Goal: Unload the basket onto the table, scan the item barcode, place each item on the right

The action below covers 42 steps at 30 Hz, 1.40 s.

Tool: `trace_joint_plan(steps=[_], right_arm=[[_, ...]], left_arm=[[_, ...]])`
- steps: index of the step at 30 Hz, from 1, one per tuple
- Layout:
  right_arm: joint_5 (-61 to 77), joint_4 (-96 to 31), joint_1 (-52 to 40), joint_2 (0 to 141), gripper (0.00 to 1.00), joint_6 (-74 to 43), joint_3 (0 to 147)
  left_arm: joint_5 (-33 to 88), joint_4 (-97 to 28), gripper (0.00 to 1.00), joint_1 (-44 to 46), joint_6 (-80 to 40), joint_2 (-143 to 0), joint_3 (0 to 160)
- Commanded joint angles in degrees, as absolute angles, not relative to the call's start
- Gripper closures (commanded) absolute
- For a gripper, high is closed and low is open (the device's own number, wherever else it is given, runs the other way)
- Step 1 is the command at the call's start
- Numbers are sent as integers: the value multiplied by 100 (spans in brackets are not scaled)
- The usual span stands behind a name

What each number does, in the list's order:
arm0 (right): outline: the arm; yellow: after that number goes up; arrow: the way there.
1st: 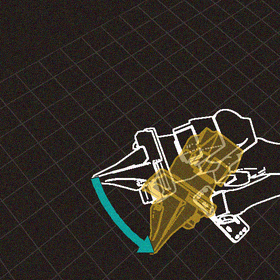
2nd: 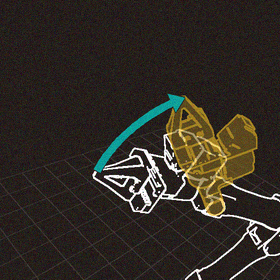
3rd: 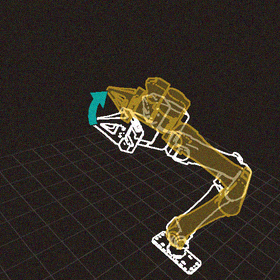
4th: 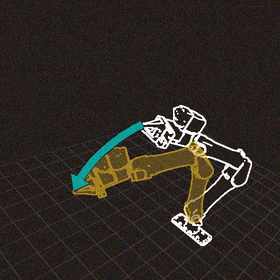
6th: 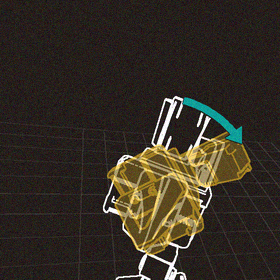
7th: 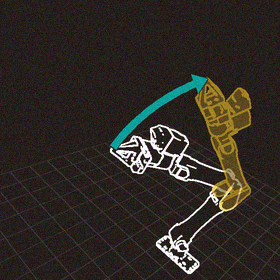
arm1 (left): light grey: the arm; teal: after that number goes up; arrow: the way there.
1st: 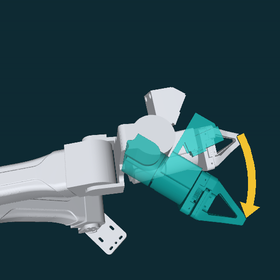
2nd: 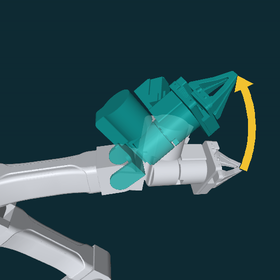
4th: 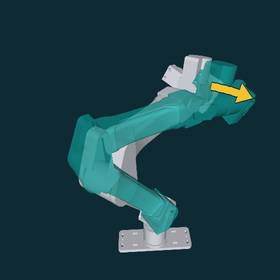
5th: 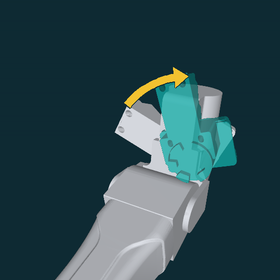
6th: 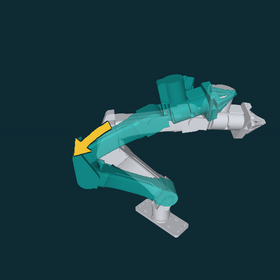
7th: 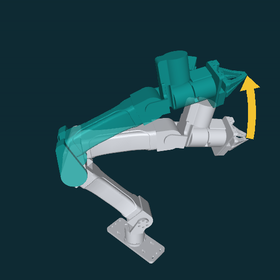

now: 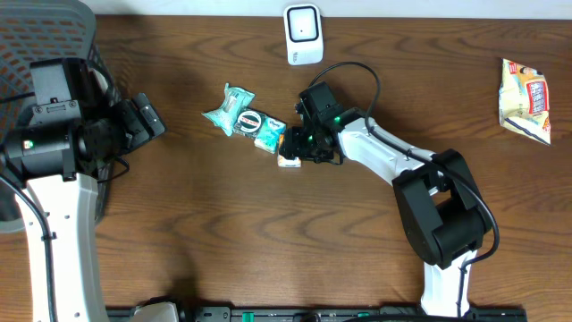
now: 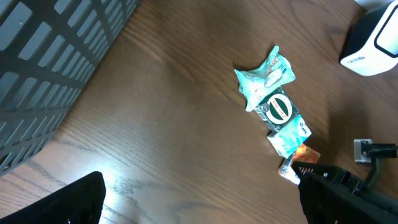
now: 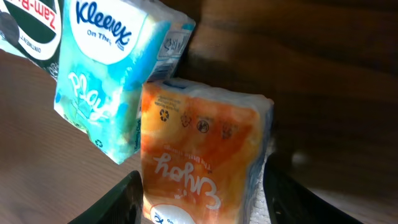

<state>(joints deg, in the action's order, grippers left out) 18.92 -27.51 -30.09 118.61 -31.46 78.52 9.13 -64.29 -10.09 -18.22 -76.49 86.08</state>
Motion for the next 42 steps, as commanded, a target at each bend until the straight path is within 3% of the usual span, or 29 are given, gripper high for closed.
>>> trace_joint_plan(steps=[1, 10, 16, 20, 23, 27, 42], right_arm=[[1789, -2744, -3011, 11922, 43, -3242, 7848], [1747, -2687, -3011, 12007, 47, -3260, 7795], [1750, -2641, -3011, 12154, 72, -3275, 7793], [1763, -2657, -2987, 12149, 82, -3249, 7795], [2058, -2672, -2891, 12140, 99, -3030, 7795], [2851, -2773, -2606, 12049, 99, -2582, 7795], [8224, -4160, -1072, 11883, 99, 1525, 7795]], left_arm=[[943, -6447, 2, -1033, -1831, -7662, 8733], [943, -6447, 2, -1033, -1828, -7662, 8733], [943, -6447, 2, -1033, -1831, -7662, 8733], [943, -6447, 2, -1033, -1831, -7662, 8733], [943, -6447, 3, -1033, -1831, -7662, 8733], [943, -6445, 2, -1033, -1828, -7662, 8733], [943, -6447, 3, -1033, -1831, -7662, 8733]])
